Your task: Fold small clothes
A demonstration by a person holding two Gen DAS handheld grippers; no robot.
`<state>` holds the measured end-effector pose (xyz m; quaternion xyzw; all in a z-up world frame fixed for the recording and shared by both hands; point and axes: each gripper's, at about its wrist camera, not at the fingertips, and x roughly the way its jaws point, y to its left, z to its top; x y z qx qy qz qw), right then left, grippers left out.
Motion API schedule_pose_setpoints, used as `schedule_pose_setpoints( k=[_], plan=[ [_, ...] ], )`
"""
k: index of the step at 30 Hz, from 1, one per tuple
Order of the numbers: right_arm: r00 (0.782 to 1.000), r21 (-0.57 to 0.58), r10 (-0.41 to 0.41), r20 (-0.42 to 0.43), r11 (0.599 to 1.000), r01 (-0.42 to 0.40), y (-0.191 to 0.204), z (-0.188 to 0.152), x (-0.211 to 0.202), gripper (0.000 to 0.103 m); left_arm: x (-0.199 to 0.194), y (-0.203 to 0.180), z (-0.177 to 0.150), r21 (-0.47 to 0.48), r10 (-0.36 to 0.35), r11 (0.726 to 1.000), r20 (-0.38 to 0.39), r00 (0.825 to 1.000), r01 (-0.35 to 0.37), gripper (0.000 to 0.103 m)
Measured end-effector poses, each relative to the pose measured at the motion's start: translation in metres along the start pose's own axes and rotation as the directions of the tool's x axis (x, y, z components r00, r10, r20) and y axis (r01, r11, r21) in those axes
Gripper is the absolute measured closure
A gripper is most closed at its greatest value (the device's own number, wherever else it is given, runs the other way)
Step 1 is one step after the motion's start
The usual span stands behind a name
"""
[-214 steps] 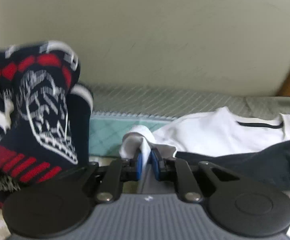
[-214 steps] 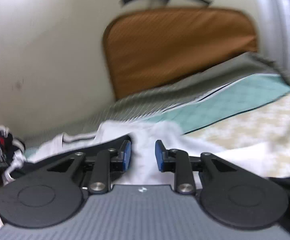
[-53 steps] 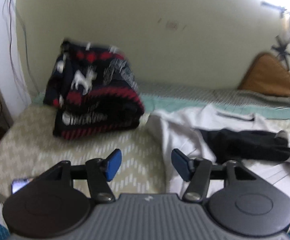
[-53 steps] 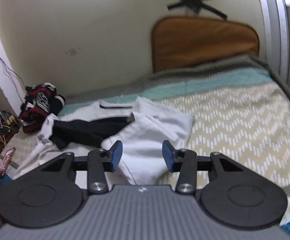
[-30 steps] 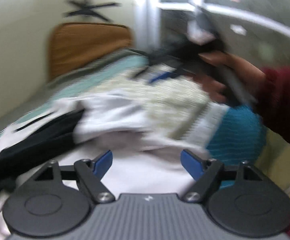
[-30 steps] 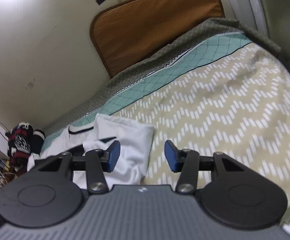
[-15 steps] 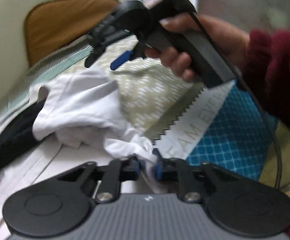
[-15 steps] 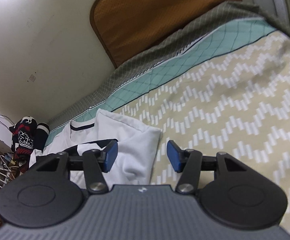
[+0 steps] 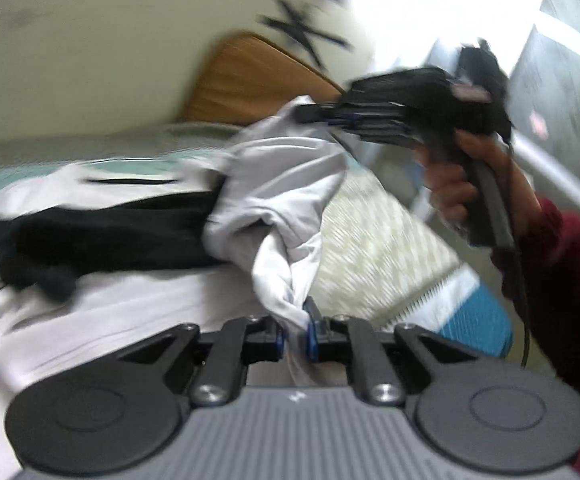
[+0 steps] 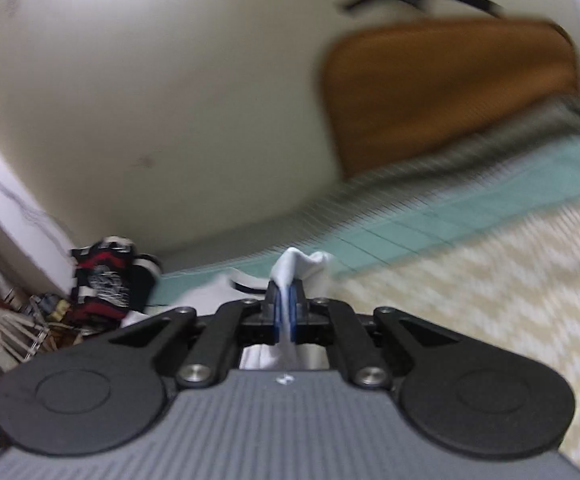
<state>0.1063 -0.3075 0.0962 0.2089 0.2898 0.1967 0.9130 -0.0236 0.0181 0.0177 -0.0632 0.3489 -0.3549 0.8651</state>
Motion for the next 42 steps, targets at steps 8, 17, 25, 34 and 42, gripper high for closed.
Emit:
schedule_pose_setpoints(
  k=[8,17,25,34,42],
  plan=[
    [0.986,-0.217,0.118,-0.118,0.966,-0.141,0.137,0.006,0.099,0.096,-0.097,0.098,-0.042,-0.29,0.141,0.952,0.151,0.978,-0.093,0.095],
    [0.94,-0.355,0.11,-0.322,0.907,-0.228,0.229,-0.058,0.238,0.088,-0.139,0.164,-0.091,-0.506,0.28,0.845,0.142,0.949,-0.174,0.095],
    [0.958,-0.285,0.129,-0.255,0.937,-0.202,0.187,-0.039,0.2,0.063,-0.151,0.177,-0.094,-0.49,0.272,0.859,0.195,0.942,-0.147,0.06],
    [0.916,-0.29,0.15,-0.372,0.918,-0.269,0.195,-0.082,0.214,0.083,-0.136,0.157,-0.083,-0.405,0.267,0.896,0.171,0.948,-0.18,0.093],
    [0.875,-0.303,0.175,-0.451,0.892,-0.334,0.222,-0.138,0.262,0.088,-0.156,0.155,-0.096,-0.417,0.32,0.874,0.107,0.941,-0.249,0.101]
  ],
)
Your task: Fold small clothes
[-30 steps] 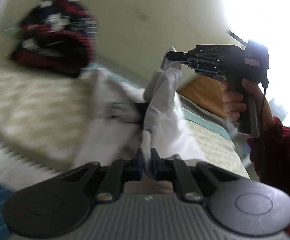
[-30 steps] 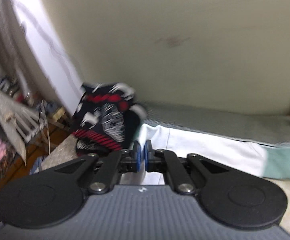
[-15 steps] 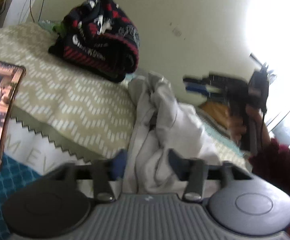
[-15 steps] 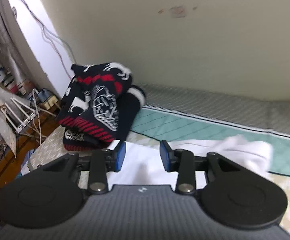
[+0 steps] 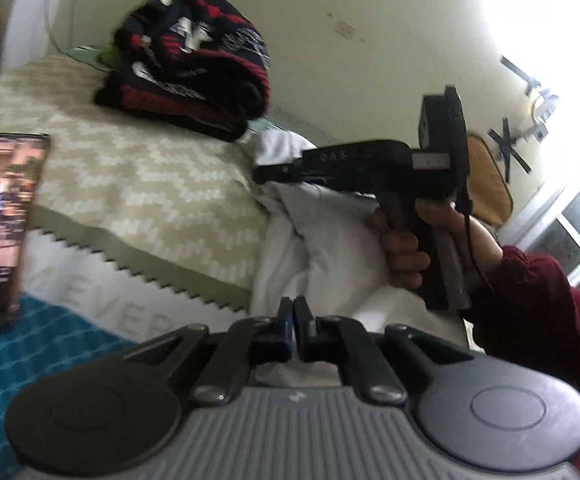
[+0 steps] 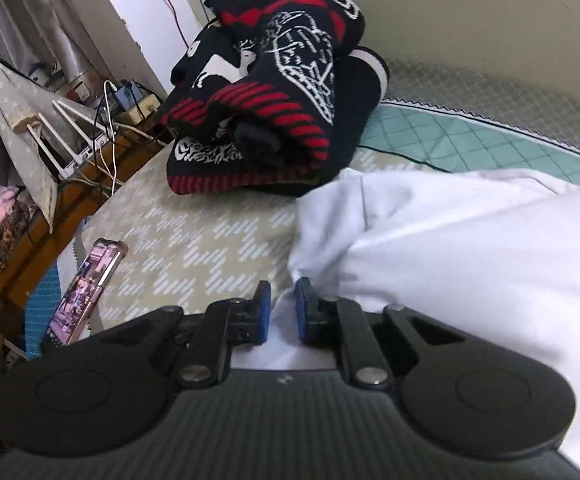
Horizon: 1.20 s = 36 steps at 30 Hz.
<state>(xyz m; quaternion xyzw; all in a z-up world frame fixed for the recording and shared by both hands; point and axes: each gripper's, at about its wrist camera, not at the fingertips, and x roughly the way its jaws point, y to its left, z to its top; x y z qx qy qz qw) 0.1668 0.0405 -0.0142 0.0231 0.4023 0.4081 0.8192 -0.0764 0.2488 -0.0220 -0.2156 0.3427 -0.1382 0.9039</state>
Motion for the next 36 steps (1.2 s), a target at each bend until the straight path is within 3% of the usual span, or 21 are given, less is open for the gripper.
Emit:
schedule_pose_setpoints(
  k=[3,7,10,13,17,18,20,23,26,27,29,30,31,36],
  plan=[
    [0.999,0.024,0.045,0.015,0.999,-0.045,-0.004,0.0,-0.014,0.085,-0.008,-0.002,0.002,0.008,0.022,1.0,0.019,1.0,-0.022,0.1],
    [0.984,0.053,0.122,0.127,0.99,-0.129,-0.014,-0.006,-0.069,0.081,-0.019,-0.008,0.013,0.022,0.01,1.0,0.077,0.997,-0.012,0.098],
    [0.98,0.025,0.099,0.173,0.994,-0.105,-0.017,-0.022,-0.107,0.081,-0.01,-0.019,0.03,0.044,-0.006,0.999,0.091,0.996,0.002,0.098],
    [0.986,0.013,0.072,0.151,0.997,-0.075,-0.022,-0.041,-0.121,0.081,0.013,-0.035,0.051,0.102,-0.021,0.995,0.094,0.995,0.011,0.098],
    [0.995,0.017,0.023,0.093,1.0,-0.024,-0.028,-0.061,-0.105,0.082,0.058,-0.054,0.078,0.16,-0.044,0.986,0.053,0.998,0.035,0.098],
    [0.997,0.044,0.01,0.074,0.999,-0.013,-0.031,-0.067,-0.096,0.084,0.073,-0.06,0.082,0.188,-0.024,0.982,0.029,0.999,0.018,0.098],
    [0.992,0.088,0.044,0.114,0.995,-0.054,-0.039,-0.075,-0.092,0.086,0.098,-0.064,0.085,0.228,0.036,0.973,-0.025,0.999,-0.029,0.097],
    [0.993,0.143,0.081,0.08,0.985,-0.092,-0.048,-0.068,-0.099,0.086,0.121,-0.063,0.089,0.264,0.094,0.962,-0.088,0.992,-0.068,0.097],
    [0.986,0.104,0.088,0.139,0.989,-0.103,-0.053,-0.063,-0.13,0.075,0.114,-0.065,0.099,0.29,0.088,0.955,-0.078,0.993,-0.062,0.096],
    [0.981,0.093,0.074,0.181,0.991,-0.092,-0.059,-0.059,-0.143,0.07,0.111,-0.07,0.106,0.316,0.102,0.945,-0.05,0.994,-0.081,0.09],
    [0.966,0.127,-0.006,0.259,0.991,-0.028,-0.081,-0.048,-0.163,0.054,0.112,-0.077,0.121,0.35,0.135,0.929,-0.011,0.991,-0.123,0.059],
    [0.958,0.162,-0.051,0.284,0.987,0.005,-0.094,-0.043,-0.169,0.052,0.115,-0.08,0.13,0.361,0.142,0.923,0.004,0.99,-0.134,0.036],
    [0.948,0.207,-0.095,0.302,0.978,0.032,-0.11,-0.038,-0.172,0.048,0.122,-0.085,0.139,0.385,0.141,0.913,0.016,0.99,-0.136,0.023],
    [0.945,0.329,-0.144,0.295,0.944,0.041,-0.163,-0.02,-0.153,0.036,0.187,-0.093,0.174,0.471,0.188,0.869,-0.035,0.982,-0.15,0.019]
  ],
)
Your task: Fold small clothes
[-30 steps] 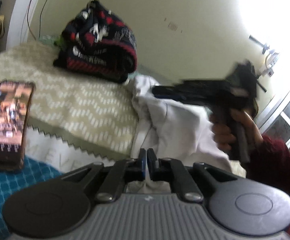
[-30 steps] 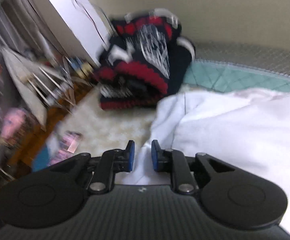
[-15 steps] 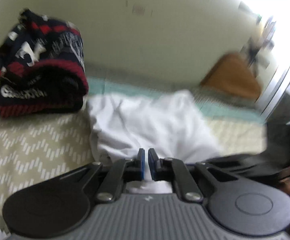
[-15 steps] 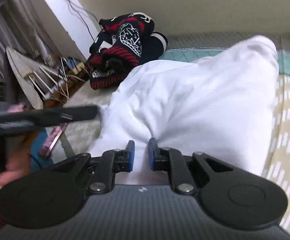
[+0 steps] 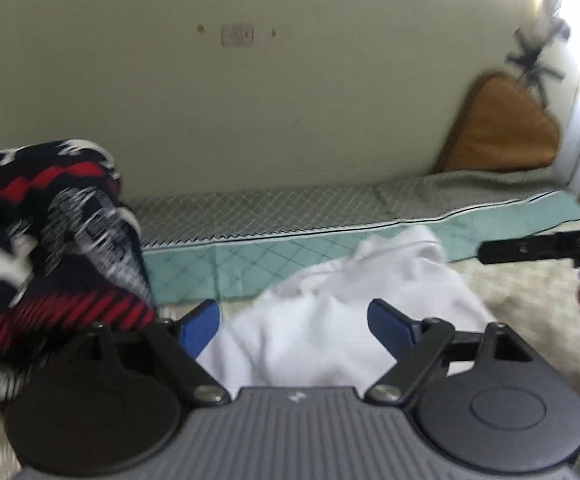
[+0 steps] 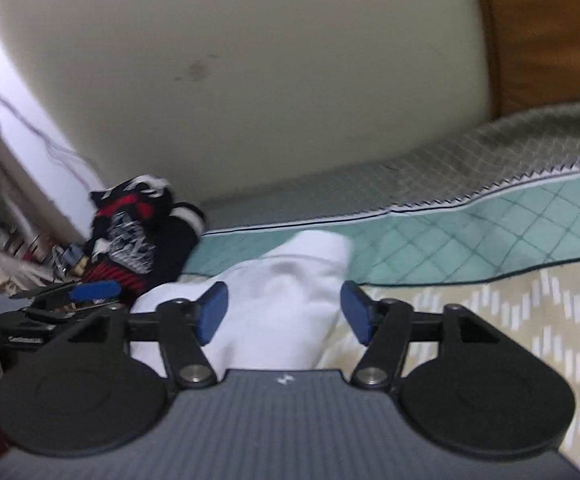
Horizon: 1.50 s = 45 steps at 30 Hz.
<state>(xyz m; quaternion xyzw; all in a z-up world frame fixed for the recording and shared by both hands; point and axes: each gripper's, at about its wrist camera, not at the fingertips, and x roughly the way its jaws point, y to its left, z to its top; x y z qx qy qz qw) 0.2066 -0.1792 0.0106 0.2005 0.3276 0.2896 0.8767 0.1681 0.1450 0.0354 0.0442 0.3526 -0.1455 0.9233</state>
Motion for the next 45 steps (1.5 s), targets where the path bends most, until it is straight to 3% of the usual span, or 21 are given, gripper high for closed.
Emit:
schedule_pose_setpoints(
  k=[4,9,11,12,13,14,15,18,22,25,29,32,35,39,43,45],
  plan=[
    [1.0,0.041,0.004,-0.022,0.999,-0.003,-0.014,0.004,0.032,0.035,0.058,0.004,0.017,0.011,-0.008,1.0,-0.086,0.996,0.009,0.016],
    [0.999,-0.003,0.027,-0.04,1.0,-0.028,-0.017,0.001,0.052,0.031,0.103,0.002,0.008,0.055,-0.005,0.998,-0.186,0.983,0.016,0.009],
    [0.997,-0.036,0.05,-0.053,0.998,-0.051,-0.01,0.002,0.057,0.031,0.099,0.004,0.005,0.044,-0.033,0.998,-0.156,0.987,0.041,0.022],
    [0.995,-0.054,0.067,-0.07,0.996,-0.07,-0.009,0.002,0.061,0.033,0.095,0.003,0.004,0.05,-0.05,0.997,-0.139,0.989,0.057,0.044],
    [0.993,-0.078,0.077,-0.089,0.993,-0.084,-0.004,0.001,0.065,0.049,0.089,0.001,0.002,0.06,-0.066,0.995,-0.126,0.99,0.074,0.069],
    [0.989,-0.1,0.091,-0.117,0.99,-0.102,0.001,0.0,0.069,0.081,0.085,-0.001,0.002,0.068,-0.069,0.995,-0.122,0.99,0.078,0.079],
    [0.986,-0.107,0.094,-0.135,0.988,-0.109,0.004,-0.002,0.072,0.086,0.081,-0.004,0.001,0.081,-0.049,0.995,-0.118,0.992,0.059,0.093],
    [0.989,-0.14,0.109,-0.099,0.983,-0.123,0.019,-0.003,0.063,0.088,0.069,-0.012,-0.001,0.095,-0.029,0.995,-0.1,0.995,0.038,0.094],
    [0.98,-0.251,0.194,-0.037,0.948,-0.197,0.055,-0.005,0.023,0.088,0.025,-0.017,-0.009,0.103,-0.063,0.993,0.007,0.998,0.062,0.095],
    [0.97,-0.427,0.237,-0.047,0.873,-0.234,0.092,-0.019,-0.014,0.089,-0.024,-0.021,-0.024,0.1,-0.073,0.993,0.112,0.991,0.062,0.095],
    [0.958,-0.599,0.26,-0.123,0.75,-0.281,0.131,-0.052,-0.055,0.089,-0.083,-0.029,-0.057,0.117,-0.082,0.992,0.224,0.971,0.057,0.095],
    [0.942,-0.649,0.27,-0.197,0.684,-0.332,0.144,-0.081,-0.083,0.089,-0.129,-0.038,-0.096,0.13,-0.102,0.989,0.284,0.953,0.067,0.094],
    [0.921,-0.657,0.28,-0.273,0.645,-0.391,0.15,-0.109,-0.101,0.089,-0.16,-0.047,-0.131,0.12,-0.127,0.988,0.29,0.949,0.096,0.094],
    [0.897,-0.647,0.241,-0.37,0.626,-0.435,0.149,-0.145,-0.099,0.089,-0.167,-0.055,-0.173,0.048,-0.155,0.988,0.232,0.96,0.148,0.093],
    [0.897,-0.628,0.153,-0.414,0.665,-0.403,0.135,-0.176,-0.074,0.088,-0.149,-0.054,-0.199,-0.04,-0.153,0.986,0.134,0.979,0.16,0.09],
    [0.901,-0.604,0.168,-0.399,0.692,-0.396,0.128,-0.178,-0.07,0.088,-0.151,-0.049,-0.204,-0.052,-0.151,0.986,0.114,0.982,0.158,0.089]
  ],
)
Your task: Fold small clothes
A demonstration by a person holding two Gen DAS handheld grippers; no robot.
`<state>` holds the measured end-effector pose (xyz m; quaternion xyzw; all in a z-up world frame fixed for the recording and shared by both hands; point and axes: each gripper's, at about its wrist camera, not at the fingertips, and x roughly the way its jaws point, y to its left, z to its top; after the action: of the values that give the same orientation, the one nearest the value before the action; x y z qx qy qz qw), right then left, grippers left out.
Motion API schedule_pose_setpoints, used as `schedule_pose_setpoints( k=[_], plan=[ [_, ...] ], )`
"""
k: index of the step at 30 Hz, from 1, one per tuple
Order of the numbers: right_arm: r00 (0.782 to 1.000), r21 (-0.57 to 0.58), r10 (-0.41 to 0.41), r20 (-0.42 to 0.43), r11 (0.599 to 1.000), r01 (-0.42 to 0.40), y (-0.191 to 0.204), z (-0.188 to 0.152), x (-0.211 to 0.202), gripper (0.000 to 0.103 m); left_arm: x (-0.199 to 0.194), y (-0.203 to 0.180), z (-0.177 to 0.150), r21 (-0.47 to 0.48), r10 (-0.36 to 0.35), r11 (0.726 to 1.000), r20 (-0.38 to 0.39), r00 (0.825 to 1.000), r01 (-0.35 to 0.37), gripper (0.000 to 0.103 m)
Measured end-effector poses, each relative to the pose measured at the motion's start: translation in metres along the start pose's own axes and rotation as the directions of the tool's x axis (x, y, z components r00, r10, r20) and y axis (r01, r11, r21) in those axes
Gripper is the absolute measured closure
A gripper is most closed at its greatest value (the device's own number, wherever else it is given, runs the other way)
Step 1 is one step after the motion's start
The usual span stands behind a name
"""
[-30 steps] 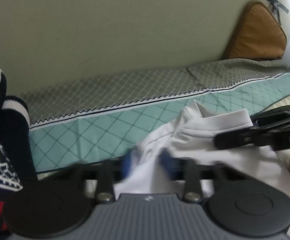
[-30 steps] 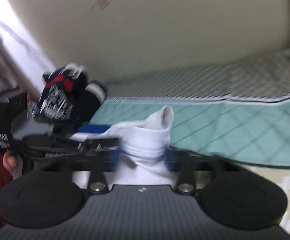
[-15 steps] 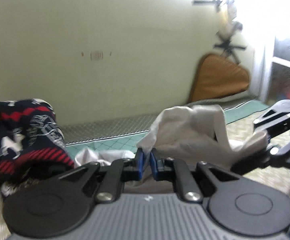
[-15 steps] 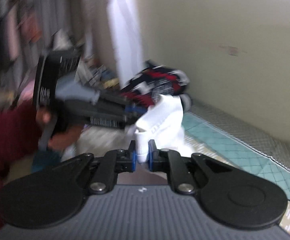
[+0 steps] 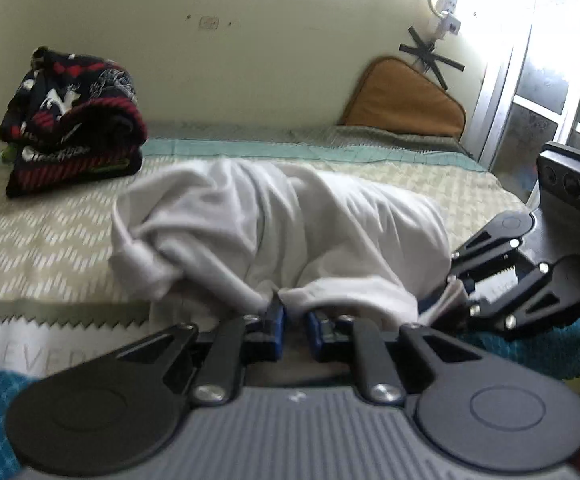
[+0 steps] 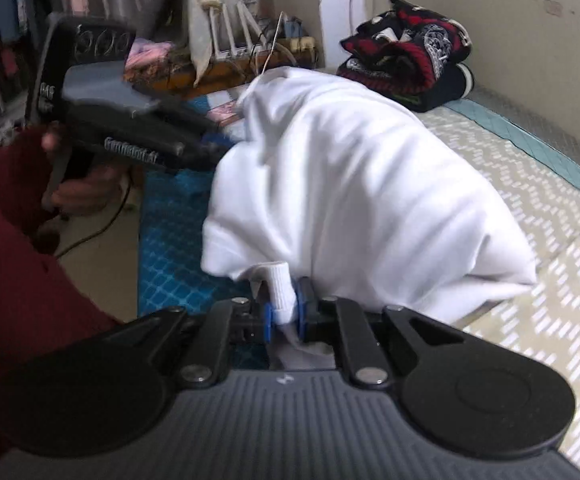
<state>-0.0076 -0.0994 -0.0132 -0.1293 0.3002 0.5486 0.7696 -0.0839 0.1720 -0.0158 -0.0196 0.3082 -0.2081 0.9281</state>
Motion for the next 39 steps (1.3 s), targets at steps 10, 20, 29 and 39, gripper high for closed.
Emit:
schedule_pose_setpoints(
  k=[10,20,29,39],
  plan=[
    [0.994,0.02,0.009,0.113,1.0,-0.011,0.017,0.002,-0.041,0.071,-0.07,0.018,0.054,0.024,-0.016,1.0,0.247,0.969,0.011,0.061],
    [0.918,0.149,-0.192,0.348,0.978,0.148,-0.006,0.056,-0.045,0.07,-0.027,0.04,0.101,-0.055,-0.021,0.998,0.26,0.965,0.036,0.063],
    [0.975,0.081,-0.214,0.065,0.975,0.209,-0.01,0.016,0.039,0.071,0.026,0.018,0.013,0.057,-0.009,0.998,-0.058,0.998,0.012,0.099],
    [0.974,0.174,-0.187,0.127,0.971,0.163,-0.008,0.01,0.012,0.071,0.011,0.017,0.014,0.037,0.024,0.999,-0.045,0.999,-0.022,0.089]
  ],
)
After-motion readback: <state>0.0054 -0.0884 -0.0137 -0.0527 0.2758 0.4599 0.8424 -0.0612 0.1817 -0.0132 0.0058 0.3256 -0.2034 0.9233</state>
